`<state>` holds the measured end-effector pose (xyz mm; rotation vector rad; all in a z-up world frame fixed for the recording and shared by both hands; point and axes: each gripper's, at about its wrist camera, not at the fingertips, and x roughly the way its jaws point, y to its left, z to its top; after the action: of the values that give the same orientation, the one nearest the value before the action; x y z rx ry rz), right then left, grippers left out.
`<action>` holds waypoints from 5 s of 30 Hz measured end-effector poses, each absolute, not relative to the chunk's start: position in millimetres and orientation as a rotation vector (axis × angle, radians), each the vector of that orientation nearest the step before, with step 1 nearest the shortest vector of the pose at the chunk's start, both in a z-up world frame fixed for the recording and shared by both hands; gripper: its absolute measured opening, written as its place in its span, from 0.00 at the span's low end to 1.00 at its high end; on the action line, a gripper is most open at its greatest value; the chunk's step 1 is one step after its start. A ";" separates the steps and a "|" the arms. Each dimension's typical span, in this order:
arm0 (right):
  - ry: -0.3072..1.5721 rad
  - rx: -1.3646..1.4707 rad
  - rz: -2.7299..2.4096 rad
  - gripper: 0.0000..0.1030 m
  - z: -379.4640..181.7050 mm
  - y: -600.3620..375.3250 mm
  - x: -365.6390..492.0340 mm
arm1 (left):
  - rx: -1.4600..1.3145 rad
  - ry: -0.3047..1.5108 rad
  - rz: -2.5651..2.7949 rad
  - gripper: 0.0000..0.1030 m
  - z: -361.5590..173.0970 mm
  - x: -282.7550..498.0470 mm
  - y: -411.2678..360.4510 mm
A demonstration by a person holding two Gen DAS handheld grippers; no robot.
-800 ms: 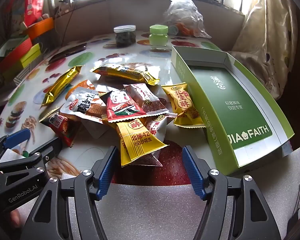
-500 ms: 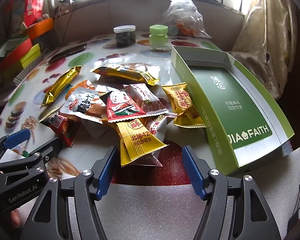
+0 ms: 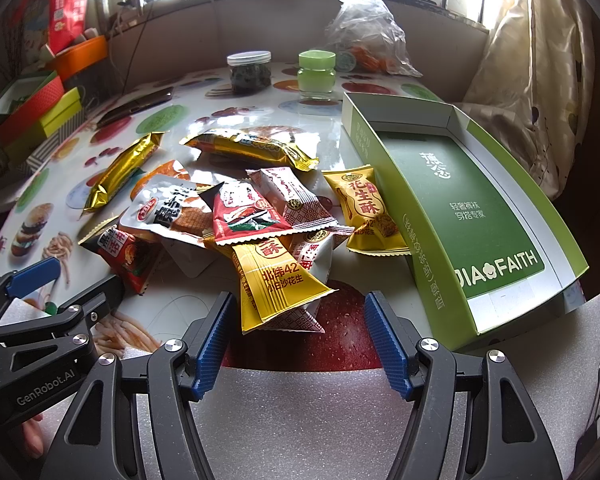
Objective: Organize snacks
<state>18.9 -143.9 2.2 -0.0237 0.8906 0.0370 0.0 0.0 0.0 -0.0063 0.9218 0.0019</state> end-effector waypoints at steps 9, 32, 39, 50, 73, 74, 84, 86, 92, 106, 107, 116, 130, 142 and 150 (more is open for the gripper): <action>0.890 -0.024 0.037 0.65 2.3 -144.2 18.8 | -0.006 0.922 0.002 0.81 0.0 -0.1 0.0; 0.890 -0.023 0.037 0.65 2.3 -144.0 18.8 | -0.006 0.921 0.002 0.81 0.0 0.0 0.0; 0.890 -0.023 0.037 0.65 2.4 -144.0 18.8 | -0.006 0.921 0.002 0.81 0.0 0.0 0.1; 0.890 -0.023 0.038 0.65 2.3 -143.9 19.4 | -0.006 0.921 0.002 0.81 0.0 0.0 0.0; 0.818 0.040 0.207 0.61 53.0 -153.3 23.3 | -0.111 0.942 -0.092 0.81 34.4 10.0 31.1; 0.817 0.039 0.215 0.61 54.5 -152.3 27.8 | -0.116 0.941 -0.090 0.81 35.6 13.8 33.3; 0.874 0.029 0.284 0.47 43.0 -137.3 62.6 | -0.177 0.960 -0.086 0.78 35.1 58.9 51.9; 0.882 0.025 0.293 0.45 39.8 -135.0 65.4 | -0.177 0.970 -0.093 0.73 32.4 65.3 51.9; 0.908 0.022 0.303 0.36 31.5 -131.6 73.0 | -0.153 0.989 -0.125 0.66 24.4 79.9 45.6; 0.913 0.023 0.299 0.21 30.4 -129.7 74.8 | -0.142 1.003 -0.118 0.42 13.5 102.9 43.6; 0.913 0.024 0.299 0.20 30.0 -130.5 75.5 | -0.144 1.002 -0.117 0.41 13.4 103.6 44.0; 0.904 0.030 0.292 0.14 32.4 -132.4 73.4 | -0.135 1.005 -0.099 0.24 12.2 108.3 44.7; 0.874 0.058 0.314 0.09 39.6 -132.2 64.2 | -0.154 0.970 -0.116 0.23 27.5 94.4 45.6; 0.843 0.080 0.326 0.07 48.3 -136.1 54.7 | -0.164 0.957 -0.131 0.23 35.1 77.0 42.4; 0.814 0.098 0.315 0.07 58.5 -141.5 49.8 | -0.165 0.924 -0.147 0.23 49.6 69.9 38.4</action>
<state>49.8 -141.5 58.5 0.0977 0.8142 0.3154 69.9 38.4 49.6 -0.1650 0.9241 -0.1470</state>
